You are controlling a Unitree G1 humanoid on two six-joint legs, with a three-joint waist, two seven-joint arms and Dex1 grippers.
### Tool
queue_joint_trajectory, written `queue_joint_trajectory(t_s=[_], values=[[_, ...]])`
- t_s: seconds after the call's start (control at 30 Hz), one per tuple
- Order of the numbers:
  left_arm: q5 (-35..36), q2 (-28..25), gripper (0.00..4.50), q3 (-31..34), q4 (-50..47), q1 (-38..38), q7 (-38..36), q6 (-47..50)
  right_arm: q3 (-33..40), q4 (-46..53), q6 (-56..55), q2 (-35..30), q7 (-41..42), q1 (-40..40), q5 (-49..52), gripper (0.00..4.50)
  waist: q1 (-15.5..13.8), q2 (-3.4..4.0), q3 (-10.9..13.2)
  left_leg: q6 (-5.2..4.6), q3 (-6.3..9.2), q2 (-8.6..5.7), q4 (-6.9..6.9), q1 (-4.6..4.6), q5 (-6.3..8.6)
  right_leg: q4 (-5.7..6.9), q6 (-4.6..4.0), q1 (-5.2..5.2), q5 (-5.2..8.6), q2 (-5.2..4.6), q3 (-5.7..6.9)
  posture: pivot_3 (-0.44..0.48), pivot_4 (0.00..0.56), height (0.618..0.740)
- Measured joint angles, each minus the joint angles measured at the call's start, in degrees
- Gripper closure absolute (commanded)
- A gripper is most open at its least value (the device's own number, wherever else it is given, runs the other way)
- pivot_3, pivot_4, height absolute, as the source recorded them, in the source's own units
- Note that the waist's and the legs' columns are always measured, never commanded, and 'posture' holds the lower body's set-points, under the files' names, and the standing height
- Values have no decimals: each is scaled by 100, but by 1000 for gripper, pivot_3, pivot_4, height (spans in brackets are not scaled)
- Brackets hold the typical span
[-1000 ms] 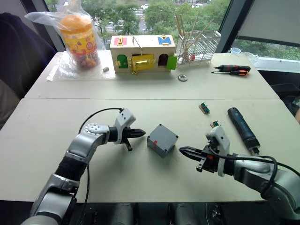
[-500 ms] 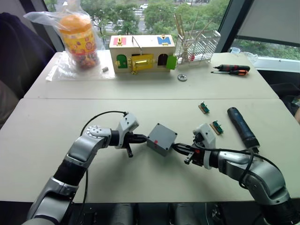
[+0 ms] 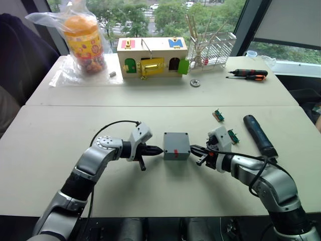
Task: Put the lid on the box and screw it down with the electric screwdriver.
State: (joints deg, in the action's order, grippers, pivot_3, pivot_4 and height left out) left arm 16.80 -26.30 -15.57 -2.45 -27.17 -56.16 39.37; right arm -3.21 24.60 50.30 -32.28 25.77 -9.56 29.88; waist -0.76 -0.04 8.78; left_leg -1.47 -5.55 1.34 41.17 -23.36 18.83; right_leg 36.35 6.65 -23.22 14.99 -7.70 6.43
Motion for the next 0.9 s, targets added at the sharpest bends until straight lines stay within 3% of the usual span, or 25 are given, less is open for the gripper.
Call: queue_joint_trajectory(t_s=[0.33, 0.5, 0.57, 0.7, 0.83, 0.9], values=[[11, -40, 4500, -60, -11, -5, -94, 2, 99, -5, -14, 41, 55, 42, -16, 4455, 0, 0, 0, 0, 0, 0, -1, 0, 0, 0, 0, 0, 0, 0, 0, 0, 150, 708], [203, -360, 4500, 320, 139, -218, -261, 11, 857, 308, 152, 13, 39, 422, 322, 4455, -3, 1, 0, 0, 2, 1, 0, -2, 0, 0, 0, -2, 0, 0, 0, 0, 150, 708], [695, -391, 4500, 795, 113, -500, -406, 263, 1387, 571, 248, -60, 6, 568, 528, 4455, -12, 0, 1, 0, 3, 0, 1, -4, 0, -1, 0, -2, 0, -1, 1, 0, 150, 708], [1199, -303, 4500, 1054, -323, -826, -510, 493, 2096, 793, 278, -324, 68, 882, 723, 4455, -11, 0, 0, 0, 5, -4, -2, -3, 0, -6, 1, 3, 0, -3, 0, 0, 150, 708], [1266, -37, 4500, 761, -519, -856, -495, 511, 2461, 711, 157, -495, 41, 1133, 593, 3143, 0, 1, 0, 0, 2, -2, -2, 1, 0, -1, 1, 3, 0, 3, -1, 0, 150, 708], [1253, 65, 4500, 607, -567, -876, -478, 485, 2557, 625, 71, -570, 48, 1259, 480, 2119, 0, 1, 1, 0, 1, -2, -3, 1, 0, -2, 1, 2, 0, 3, -2, 0, 150, 708]])
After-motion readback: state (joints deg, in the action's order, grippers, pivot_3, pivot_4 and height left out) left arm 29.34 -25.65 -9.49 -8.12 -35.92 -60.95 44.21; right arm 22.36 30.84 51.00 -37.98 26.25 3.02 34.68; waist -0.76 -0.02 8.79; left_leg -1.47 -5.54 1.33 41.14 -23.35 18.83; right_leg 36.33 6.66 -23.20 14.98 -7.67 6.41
